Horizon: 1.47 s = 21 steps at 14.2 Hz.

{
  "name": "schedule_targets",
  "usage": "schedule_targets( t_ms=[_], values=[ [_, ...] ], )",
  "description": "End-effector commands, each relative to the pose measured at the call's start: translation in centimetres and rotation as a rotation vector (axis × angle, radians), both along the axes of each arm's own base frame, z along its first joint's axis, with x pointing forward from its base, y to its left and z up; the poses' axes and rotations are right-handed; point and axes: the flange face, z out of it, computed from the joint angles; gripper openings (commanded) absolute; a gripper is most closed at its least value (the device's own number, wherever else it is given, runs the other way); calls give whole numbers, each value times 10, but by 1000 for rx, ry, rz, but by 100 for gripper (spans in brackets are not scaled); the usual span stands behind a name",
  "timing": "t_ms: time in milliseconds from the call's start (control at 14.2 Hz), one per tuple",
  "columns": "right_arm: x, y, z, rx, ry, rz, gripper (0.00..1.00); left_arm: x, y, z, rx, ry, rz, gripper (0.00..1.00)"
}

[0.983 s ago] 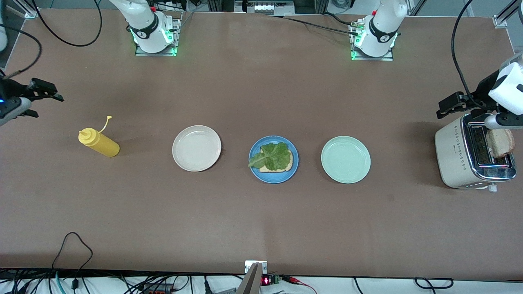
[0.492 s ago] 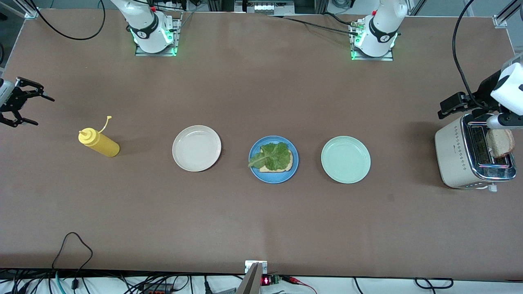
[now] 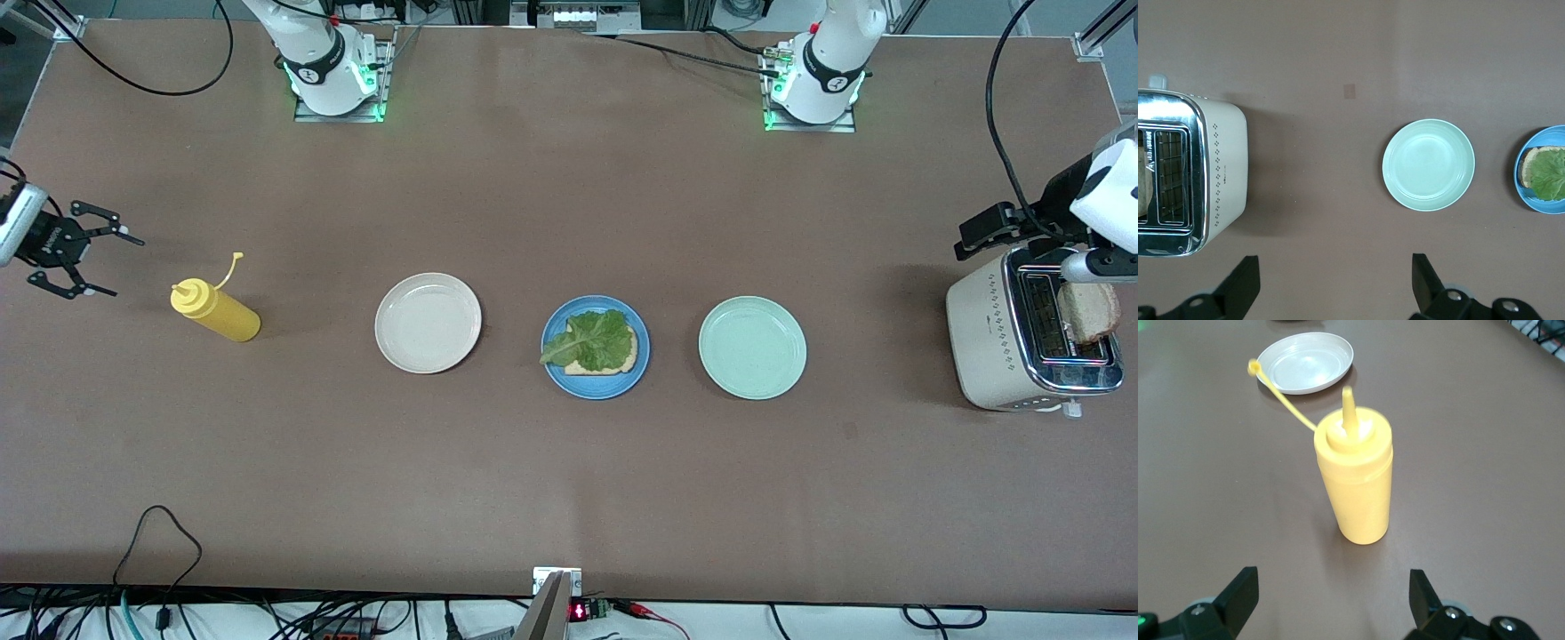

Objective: Make sandwich in blue plate with both arms
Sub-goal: 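Lower the right gripper around the yellow mustard bottle and grasp it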

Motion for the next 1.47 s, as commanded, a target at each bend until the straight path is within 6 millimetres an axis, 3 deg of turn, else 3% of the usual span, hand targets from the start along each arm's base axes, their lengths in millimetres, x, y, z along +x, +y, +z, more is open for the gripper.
schedule_targets(
  t_ms=[0,281,492,1404],
  values=[
    [18,-5,-39,94,-67,29,100,1,0,4,14,-3,0,100],
    [25,-14,-93,213,-101,25,100,1,1,4,14,-3,0,100],
    [31,-8,-114,267,-114,9,100,1,0,3,16,-3,-3,100],
    [53,58,-139,415,-104,74,100,5,7,-1,16,-2,0,100]
  ],
)
